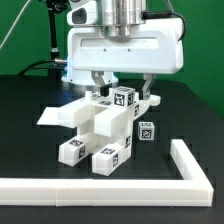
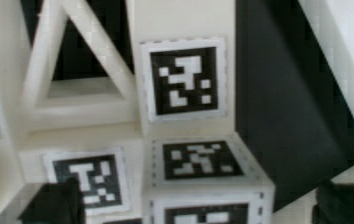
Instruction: Assemble chair
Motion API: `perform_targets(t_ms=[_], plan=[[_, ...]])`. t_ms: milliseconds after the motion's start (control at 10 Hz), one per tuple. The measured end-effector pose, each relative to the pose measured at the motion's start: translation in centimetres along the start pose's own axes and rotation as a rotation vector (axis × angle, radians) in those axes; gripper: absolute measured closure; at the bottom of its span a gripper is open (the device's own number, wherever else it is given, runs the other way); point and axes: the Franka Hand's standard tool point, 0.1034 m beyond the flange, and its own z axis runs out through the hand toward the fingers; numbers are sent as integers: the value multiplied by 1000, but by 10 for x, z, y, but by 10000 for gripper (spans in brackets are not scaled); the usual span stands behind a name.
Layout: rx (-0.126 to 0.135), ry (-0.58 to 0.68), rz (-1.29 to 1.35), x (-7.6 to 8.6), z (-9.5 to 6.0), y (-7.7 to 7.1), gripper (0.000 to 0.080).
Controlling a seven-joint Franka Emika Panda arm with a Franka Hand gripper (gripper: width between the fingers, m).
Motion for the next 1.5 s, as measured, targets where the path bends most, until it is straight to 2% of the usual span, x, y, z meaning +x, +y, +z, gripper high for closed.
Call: perform_targets(t_ms=[200, 300, 400, 1000, 1100, 1300, 1500], plan=[[13, -19, 5, -2, -21, -4, 151], [20, -16, 9, -2, -26, -7, 151], [15, -18, 7, -2, -22, -5, 151], [12, -20, 5, -4, -20, -4, 151], [11, -21, 2, -8, -20, -2, 151], [-1, -45, 2, -26, -15, 11, 151], [-12, -52, 3, -33, -8, 17, 151]])
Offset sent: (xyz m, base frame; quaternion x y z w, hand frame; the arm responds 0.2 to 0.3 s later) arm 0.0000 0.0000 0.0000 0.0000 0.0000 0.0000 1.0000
